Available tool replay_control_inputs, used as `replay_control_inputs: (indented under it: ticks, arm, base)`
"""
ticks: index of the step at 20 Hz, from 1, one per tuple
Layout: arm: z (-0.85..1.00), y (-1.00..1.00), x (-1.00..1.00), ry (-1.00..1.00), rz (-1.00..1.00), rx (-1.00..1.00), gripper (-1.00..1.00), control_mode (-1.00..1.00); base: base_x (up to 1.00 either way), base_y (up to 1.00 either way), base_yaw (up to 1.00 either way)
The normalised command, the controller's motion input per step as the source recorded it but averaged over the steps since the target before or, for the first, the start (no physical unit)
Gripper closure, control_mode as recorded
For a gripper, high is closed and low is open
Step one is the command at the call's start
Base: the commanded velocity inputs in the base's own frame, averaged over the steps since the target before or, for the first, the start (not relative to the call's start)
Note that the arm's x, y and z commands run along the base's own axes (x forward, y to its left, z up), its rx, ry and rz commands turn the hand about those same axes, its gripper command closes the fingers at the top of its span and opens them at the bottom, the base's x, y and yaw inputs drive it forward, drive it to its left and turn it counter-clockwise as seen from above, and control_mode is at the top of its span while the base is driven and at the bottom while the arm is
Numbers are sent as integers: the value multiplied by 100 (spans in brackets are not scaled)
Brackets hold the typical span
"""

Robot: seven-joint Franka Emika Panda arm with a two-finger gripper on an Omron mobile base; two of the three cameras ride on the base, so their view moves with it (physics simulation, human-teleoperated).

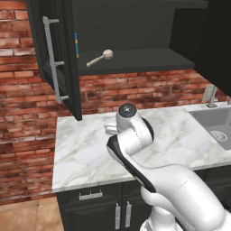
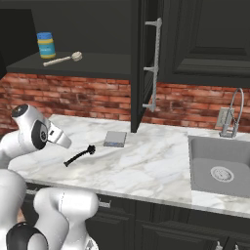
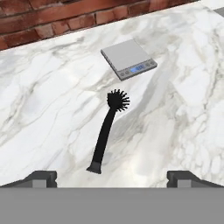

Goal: Pick the dish brush and dish brush from the cabinet and place them on the counter.

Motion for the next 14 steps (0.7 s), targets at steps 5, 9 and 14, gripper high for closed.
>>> replay_control_inputs:
  ticks: [5, 9, 14]
  arm:
    - [33, 0, -14, -4, 2, 3, -100, -100]
    - [31, 1, -12, -3, 2, 3, -100, -100]
    - [31, 2, -11, -3, 2, 2, -100, -100]
  base:
    - [0, 0, 0]
    - [0, 0, 0]
    - [0, 0, 0]
